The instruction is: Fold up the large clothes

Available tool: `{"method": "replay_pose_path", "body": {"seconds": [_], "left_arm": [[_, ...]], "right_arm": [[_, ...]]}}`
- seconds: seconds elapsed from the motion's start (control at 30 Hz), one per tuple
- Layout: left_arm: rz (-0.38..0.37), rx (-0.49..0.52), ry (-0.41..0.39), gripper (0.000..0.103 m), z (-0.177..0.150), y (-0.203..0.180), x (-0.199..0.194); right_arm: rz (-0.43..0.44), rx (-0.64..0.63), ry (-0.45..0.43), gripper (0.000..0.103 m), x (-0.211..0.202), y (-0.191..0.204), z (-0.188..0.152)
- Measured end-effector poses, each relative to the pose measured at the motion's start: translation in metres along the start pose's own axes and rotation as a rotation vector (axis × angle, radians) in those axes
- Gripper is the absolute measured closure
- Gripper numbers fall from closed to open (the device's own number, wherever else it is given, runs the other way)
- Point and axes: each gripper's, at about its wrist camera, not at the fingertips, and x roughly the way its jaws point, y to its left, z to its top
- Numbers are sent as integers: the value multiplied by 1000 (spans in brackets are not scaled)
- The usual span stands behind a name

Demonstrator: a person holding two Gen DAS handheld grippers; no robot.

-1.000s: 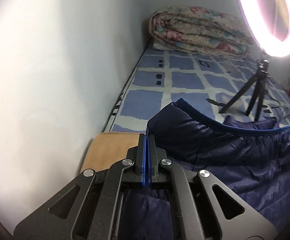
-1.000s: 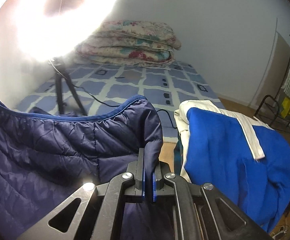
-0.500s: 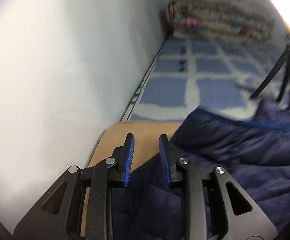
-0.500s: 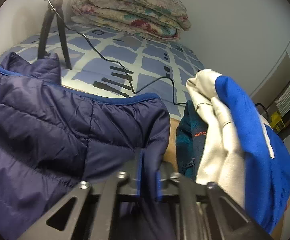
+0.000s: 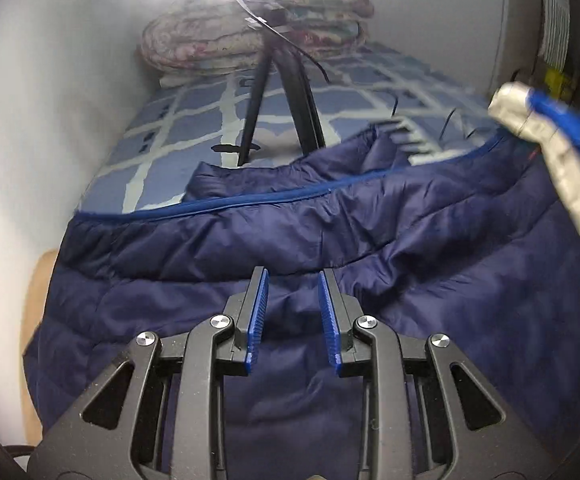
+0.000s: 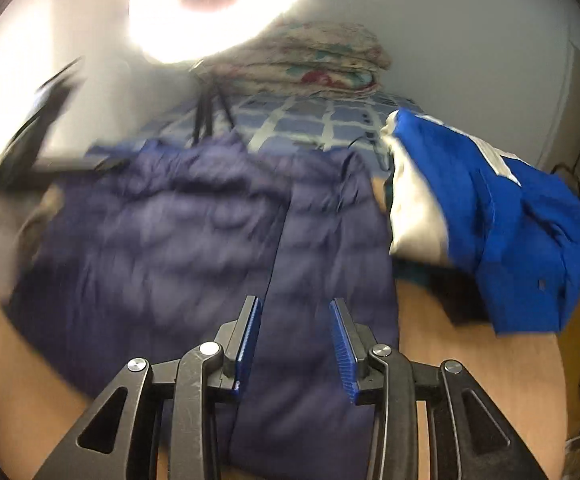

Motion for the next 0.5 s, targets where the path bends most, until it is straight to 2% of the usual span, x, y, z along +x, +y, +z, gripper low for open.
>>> {"method": "replay_pose_path", "body": {"seconds": [0.07, 0.13, 0.17, 0.27, 0.37, 0.4, 0.43, 0.5], "left_arm": [[36, 1, 31, 77, -6, -7, 18], [55, 3, 98, 77, -14, -9, 44], [53, 0, 99, 77, -16, -9, 48], [39, -22, 94, 77, -14, -3, 41], [-16, -83, 28, 77, -20, 17, -2], [-40, -83, 10, 77, -25, 19, -17], [-55, -73, -6, 77, -34, 20, -35], [-80, -61, -31, 77, -56, 19, -65]], "right_arm": [[-6, -44, 27, 67, 2, 9, -17], [-4, -64, 59, 67, 10, 10, -27], [-1, -56, 72, 67, 16, 8, -31], [16, -2, 82, 68, 21, -3, -39], [62, 97, 50, 66, 3, -18, -45], [73, 124, 40, 60, -5, -21, -49], [79, 160, 23, 44, -16, -26, -54], [78, 241, -3, 23, -34, -35, -67]]}}
